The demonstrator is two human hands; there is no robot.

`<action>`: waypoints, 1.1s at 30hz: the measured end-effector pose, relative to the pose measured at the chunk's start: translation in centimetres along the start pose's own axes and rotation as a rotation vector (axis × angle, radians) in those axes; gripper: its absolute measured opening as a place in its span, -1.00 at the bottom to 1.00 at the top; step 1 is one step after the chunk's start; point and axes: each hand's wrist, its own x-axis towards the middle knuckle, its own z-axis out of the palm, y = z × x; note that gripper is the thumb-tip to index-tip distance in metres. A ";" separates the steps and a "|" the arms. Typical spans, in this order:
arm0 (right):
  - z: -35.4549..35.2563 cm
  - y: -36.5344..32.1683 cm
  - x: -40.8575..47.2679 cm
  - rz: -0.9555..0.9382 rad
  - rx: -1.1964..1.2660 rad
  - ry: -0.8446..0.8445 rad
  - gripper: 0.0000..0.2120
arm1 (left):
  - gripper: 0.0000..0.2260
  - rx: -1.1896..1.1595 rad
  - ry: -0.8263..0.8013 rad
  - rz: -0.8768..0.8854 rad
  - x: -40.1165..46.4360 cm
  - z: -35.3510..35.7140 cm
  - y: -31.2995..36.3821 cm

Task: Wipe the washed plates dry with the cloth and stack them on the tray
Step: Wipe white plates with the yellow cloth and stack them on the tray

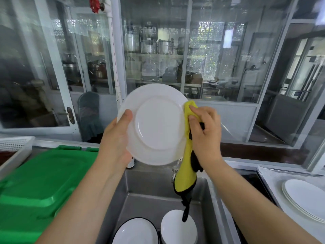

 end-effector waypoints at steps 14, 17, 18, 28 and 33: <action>4.9 -0.3 -7.7 -0.654 -0.471 -0.176 -0.53 | -0.59 -0.259 0.136 -0.259 -0.3 1.2 -2.6; 4.0 0.8 -7.5 -0.735 -0.437 -0.219 -0.65 | -0.58 -0.225 0.098 -0.232 -0.3 0.7 -2.4; 3.5 1.2 -7.5 -0.752 -0.415 -0.230 -0.67 | -0.58 -0.212 0.093 -0.218 -0.3 0.5 -2.3; -0.3 1.6 -2.8 -0.373 -0.433 -0.152 -0.68 | -0.83 -0.025 0.091 0.050 -1.0 -1.1 -1.6; 1.9 -2.2 -1.4 -0.338 -0.421 -0.223 -0.66 | -0.88 0.107 0.074 0.045 -1.6 0.3 -3.1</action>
